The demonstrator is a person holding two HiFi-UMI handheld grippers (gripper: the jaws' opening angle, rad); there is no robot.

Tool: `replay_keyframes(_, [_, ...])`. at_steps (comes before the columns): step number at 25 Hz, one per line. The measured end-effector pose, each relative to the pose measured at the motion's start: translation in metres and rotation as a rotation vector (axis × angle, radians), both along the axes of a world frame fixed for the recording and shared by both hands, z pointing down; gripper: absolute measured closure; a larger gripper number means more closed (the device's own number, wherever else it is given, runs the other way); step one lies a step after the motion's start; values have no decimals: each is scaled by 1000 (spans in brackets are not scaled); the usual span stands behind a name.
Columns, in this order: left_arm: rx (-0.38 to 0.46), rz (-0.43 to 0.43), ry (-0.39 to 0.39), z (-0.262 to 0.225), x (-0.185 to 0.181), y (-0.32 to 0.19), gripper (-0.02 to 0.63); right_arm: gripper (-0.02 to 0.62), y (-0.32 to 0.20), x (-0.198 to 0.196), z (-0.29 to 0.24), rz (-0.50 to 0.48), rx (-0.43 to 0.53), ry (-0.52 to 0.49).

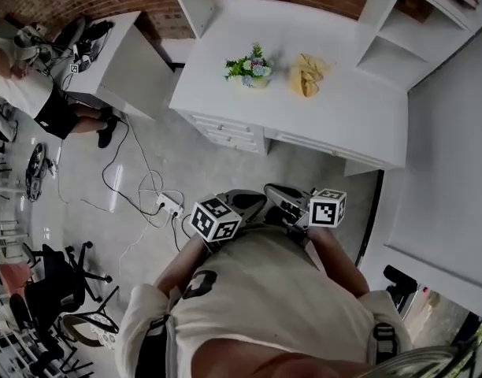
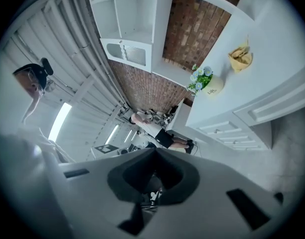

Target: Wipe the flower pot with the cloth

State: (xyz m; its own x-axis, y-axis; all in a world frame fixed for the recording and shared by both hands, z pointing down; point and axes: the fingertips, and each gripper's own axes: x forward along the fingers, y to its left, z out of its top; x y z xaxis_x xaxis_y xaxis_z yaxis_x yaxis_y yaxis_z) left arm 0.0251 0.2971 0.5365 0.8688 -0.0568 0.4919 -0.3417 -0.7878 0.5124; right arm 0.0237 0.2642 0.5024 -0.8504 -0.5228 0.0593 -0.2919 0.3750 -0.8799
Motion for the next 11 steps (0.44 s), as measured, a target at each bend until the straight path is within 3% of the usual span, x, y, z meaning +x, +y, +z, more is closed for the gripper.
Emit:
replay_keyframes(6, [-6, -54, 11, 1, -48, 11, 586, 584, 12, -36, -4, 0, -16, 11])
replay_keyframes(11, [-5, -99, 13, -5, -113, 22, 586, 584, 25, -98, -16, -24, -12, 29])
